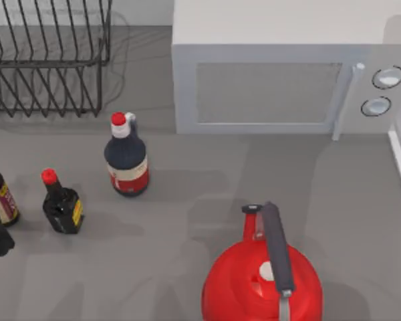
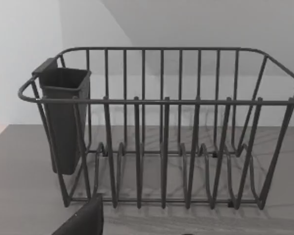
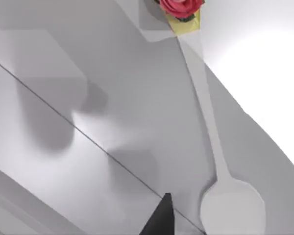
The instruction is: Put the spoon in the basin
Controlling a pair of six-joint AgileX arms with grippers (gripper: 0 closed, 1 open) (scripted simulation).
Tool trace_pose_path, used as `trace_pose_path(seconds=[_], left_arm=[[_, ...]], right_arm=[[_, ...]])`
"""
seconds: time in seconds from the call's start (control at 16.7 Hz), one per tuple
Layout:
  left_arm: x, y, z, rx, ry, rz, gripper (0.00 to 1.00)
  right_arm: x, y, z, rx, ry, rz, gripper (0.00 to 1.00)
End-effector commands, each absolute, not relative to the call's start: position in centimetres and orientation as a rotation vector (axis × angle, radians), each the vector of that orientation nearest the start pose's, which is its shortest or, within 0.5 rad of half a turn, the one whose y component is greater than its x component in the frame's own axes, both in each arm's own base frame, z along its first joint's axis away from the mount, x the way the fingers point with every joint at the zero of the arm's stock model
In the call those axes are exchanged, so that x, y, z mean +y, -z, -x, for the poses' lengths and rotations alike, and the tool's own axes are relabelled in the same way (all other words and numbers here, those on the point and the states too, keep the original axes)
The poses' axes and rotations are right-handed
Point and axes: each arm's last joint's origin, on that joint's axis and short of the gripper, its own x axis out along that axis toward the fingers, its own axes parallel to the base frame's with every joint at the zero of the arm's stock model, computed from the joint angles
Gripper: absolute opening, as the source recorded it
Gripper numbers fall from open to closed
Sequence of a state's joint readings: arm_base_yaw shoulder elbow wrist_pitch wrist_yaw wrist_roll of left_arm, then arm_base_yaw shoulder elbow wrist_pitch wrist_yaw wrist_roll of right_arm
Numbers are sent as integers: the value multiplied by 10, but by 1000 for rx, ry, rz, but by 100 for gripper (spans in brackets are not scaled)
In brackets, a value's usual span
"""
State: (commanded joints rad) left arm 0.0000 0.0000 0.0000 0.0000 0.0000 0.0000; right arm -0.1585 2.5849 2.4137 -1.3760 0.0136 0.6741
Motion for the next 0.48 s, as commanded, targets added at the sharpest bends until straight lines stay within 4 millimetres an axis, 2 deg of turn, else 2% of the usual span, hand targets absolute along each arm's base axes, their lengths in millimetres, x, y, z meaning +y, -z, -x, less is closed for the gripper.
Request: trace_pose_path(seconds=[0.12,0.48], left_arm=[[-1,-160,-106,0,0,0,100],[-1,-160,-106,0,0,0,100]], right_arm=[[-73,-158,-499,1450,637,-638,98],[-73,-158,-499,1450,637,-638,100]])
